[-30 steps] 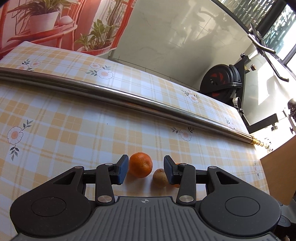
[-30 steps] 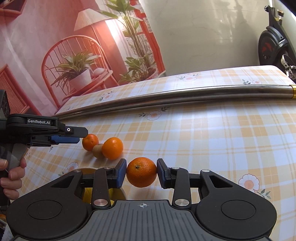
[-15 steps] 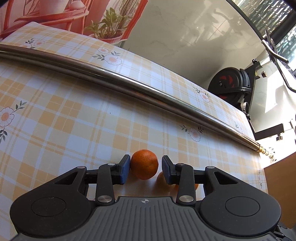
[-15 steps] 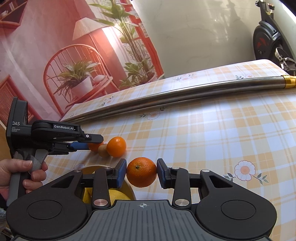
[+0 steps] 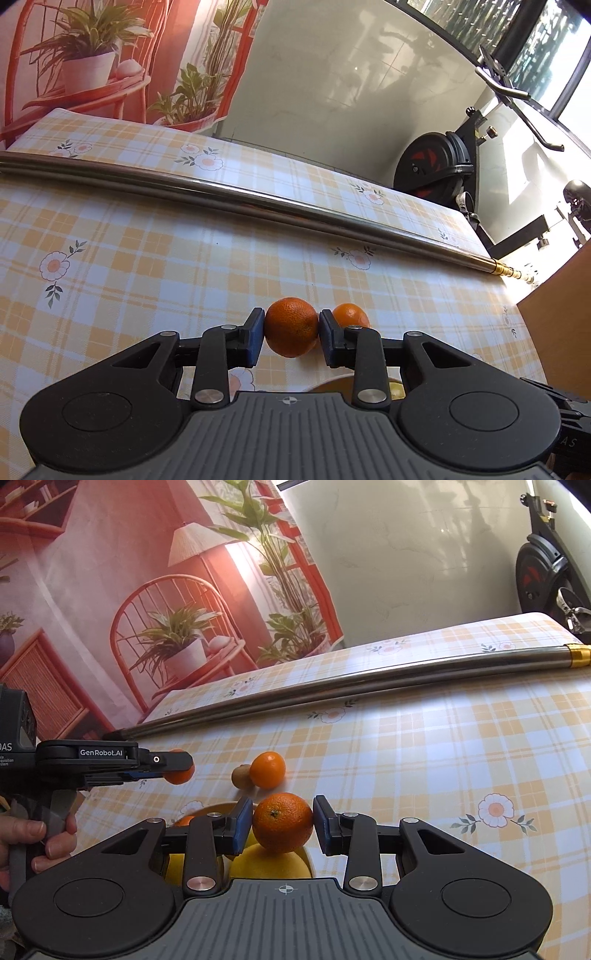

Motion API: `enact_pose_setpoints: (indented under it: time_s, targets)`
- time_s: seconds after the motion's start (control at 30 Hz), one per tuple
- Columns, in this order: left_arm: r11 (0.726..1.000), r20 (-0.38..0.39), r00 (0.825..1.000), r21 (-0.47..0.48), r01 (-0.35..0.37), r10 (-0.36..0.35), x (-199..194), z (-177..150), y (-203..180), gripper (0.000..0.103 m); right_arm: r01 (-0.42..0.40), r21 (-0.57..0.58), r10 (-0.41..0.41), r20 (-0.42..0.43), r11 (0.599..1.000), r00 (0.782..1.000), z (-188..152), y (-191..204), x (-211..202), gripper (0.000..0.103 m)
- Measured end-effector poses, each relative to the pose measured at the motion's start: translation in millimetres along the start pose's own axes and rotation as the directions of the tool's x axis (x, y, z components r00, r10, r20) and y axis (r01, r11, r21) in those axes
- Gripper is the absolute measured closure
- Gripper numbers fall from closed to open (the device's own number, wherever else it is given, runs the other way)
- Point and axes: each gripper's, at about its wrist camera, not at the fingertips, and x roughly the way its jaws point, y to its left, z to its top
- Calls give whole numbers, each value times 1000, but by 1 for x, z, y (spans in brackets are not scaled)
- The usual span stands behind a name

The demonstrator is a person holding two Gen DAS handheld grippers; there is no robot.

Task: Organize fruits
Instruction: 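Carry both oranges over the bowl and release them with both grippers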

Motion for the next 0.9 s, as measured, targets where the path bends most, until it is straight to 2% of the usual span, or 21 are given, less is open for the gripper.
enact_pose_setpoints:
  time_s: [0.27,0.43,0.6,0.9]
  targets:
    - [994,29,999,103,41,-45,-47,-35,-17,69,-6,-44,7,23,999,1000,-3,20,-15,70]
    - [990,25,997,122,74,-78,-62,-55,-21,69,-17,-66,18,27,998,999,-5,31,-24,70]
    - [984,3,995,151,97,-98,-66,-74,-26,69,-34,-89,34,2,995,999,-12,43,-25,70]
    - [964,-33,996,247,94,-88,-64,-94,-34,69,-57,-120,50,-58,991,997,-27,56,-15,70]
